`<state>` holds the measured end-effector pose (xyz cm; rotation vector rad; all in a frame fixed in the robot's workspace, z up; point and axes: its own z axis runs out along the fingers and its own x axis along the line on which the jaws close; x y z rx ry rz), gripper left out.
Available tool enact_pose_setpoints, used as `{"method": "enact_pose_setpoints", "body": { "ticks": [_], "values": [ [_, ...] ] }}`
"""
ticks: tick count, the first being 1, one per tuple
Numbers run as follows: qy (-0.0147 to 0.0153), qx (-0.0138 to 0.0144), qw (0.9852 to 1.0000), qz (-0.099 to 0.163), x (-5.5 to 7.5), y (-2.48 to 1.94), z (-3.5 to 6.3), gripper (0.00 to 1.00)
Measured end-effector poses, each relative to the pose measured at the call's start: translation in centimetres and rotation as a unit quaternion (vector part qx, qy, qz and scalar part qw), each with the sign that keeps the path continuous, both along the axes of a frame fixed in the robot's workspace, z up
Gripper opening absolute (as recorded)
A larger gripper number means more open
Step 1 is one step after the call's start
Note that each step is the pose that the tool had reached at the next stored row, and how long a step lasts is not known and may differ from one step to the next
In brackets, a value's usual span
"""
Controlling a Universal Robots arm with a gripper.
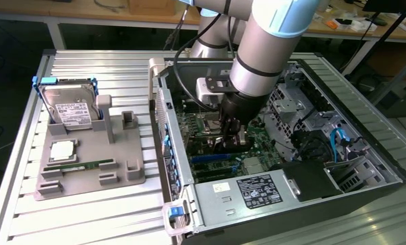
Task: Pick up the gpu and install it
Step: 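Insert the gpu into the slot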
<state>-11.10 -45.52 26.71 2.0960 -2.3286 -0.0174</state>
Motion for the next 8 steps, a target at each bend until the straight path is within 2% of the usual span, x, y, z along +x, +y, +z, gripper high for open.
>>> {"method": "enact_pose_setpoints", "body": {
  "ticks": [8],
  "values": [
    [-0.0003,-0.0001,1.0000,0.009,0.00,0.00,0.01,0.28]
  ]
}}
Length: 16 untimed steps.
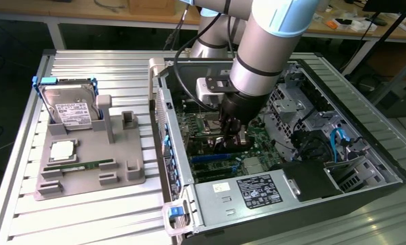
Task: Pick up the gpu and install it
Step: 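Insert the gpu into the slot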
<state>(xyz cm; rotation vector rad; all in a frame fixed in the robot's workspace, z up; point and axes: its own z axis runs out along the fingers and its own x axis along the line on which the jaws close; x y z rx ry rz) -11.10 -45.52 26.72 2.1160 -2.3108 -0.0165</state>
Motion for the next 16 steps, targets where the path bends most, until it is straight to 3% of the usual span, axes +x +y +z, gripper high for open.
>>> {"method": "enact_pose_setpoints", "body": {
  "ticks": [10,16],
  "values": [
    [0.0000,0.0001,0.9995,0.033,0.00,0.00,-0.01,0.28],
    [0.0000,0.0000,0.9994,0.034,0.00,0.00,0.00,0.28]
  ]
}}
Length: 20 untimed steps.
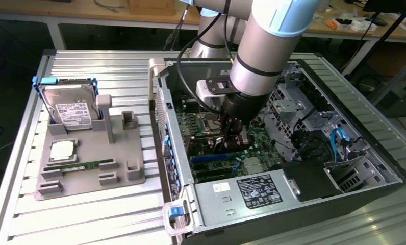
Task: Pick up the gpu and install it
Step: 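Insert the gpu into the slot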
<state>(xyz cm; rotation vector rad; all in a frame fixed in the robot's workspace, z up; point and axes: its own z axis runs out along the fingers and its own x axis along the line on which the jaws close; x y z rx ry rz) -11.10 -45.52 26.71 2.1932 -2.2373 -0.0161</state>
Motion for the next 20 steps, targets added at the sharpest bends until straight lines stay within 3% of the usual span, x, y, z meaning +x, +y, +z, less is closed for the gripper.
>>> {"method": "enact_pose_setpoints", "body": {
  "ticks": [20],
  "values": [
    [0.0000,0.0000,1.0000,0.000,-1.3,0.00,0.00,0.28]
  ]
}}
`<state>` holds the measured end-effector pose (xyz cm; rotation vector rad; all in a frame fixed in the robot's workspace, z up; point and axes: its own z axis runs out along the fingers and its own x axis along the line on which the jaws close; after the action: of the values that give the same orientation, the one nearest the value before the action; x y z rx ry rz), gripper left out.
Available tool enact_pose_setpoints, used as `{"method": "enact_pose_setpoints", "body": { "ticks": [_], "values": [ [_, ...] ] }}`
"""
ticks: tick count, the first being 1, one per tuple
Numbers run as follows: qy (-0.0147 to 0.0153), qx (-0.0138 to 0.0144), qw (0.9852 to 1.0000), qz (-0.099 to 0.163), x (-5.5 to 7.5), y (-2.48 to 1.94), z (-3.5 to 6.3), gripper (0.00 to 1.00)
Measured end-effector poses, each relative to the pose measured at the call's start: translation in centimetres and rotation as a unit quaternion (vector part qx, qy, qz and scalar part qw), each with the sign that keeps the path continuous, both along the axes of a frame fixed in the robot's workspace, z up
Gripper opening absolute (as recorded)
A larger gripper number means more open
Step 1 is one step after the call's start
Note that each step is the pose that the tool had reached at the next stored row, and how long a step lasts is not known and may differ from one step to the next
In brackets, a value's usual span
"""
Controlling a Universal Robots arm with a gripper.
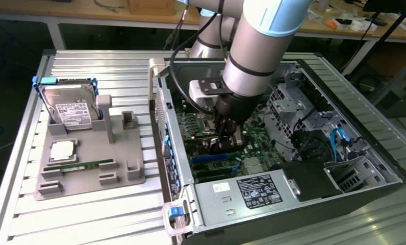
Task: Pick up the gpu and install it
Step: 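Insert the gpu into the slot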
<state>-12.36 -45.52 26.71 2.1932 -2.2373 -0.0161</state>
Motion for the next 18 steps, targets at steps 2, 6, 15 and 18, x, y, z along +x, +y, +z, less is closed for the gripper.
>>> {"method": "enact_pose_setpoints", "body": {
  "ticks": [2,6,15,18],
  "values": [
    [0.0000,0.0000,1.0000,0.000,-0.12,0.00,0.00,0.28],
    [0.0000,0.0000,1.0000,0.000,-0.33,0.00,0.00,0.28],
    [0.0000,0.0000,1.0000,0.000,-0.64,0.00,0.00,0.28],
    [0.0000,0.0000,1.0000,0.000,-0.65,0.00,0.00,0.28]
  ]
}}
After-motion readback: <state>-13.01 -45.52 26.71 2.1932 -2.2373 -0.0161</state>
